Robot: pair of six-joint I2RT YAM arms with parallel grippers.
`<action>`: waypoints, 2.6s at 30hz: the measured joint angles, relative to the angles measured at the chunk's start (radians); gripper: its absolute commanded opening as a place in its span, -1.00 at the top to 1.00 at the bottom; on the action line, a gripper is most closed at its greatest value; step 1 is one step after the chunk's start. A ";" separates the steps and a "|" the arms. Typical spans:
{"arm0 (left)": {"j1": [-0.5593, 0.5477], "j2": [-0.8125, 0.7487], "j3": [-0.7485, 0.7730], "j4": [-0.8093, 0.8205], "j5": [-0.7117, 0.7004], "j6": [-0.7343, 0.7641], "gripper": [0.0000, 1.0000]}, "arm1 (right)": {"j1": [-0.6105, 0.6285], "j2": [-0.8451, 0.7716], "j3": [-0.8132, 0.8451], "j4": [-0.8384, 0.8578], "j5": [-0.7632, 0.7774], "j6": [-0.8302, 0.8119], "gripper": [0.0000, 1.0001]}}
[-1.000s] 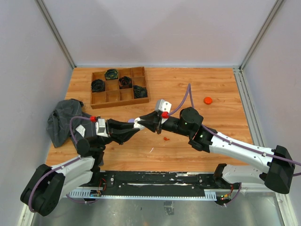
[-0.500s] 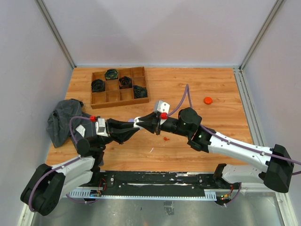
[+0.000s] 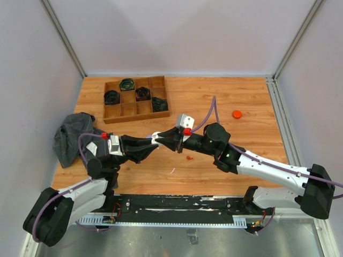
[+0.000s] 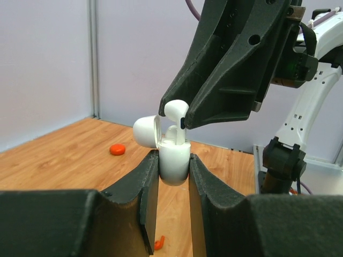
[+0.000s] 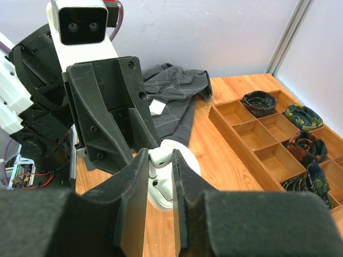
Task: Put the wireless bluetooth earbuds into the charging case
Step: Place the earbud in the charging case.
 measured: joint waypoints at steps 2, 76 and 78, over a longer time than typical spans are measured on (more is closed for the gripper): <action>0.000 -0.003 -0.001 0.000 -0.004 0.002 0.99 | 0.002 -0.003 -0.002 0.000 0.004 0.000 0.68; 0.002 -0.114 -0.050 -0.036 -0.108 0.189 0.99 | 0.055 0.057 0.166 -0.358 0.115 -0.094 0.23; 0.002 -0.109 -0.050 -0.029 -0.103 0.194 0.99 | 0.055 0.056 0.170 -0.369 0.112 -0.094 0.22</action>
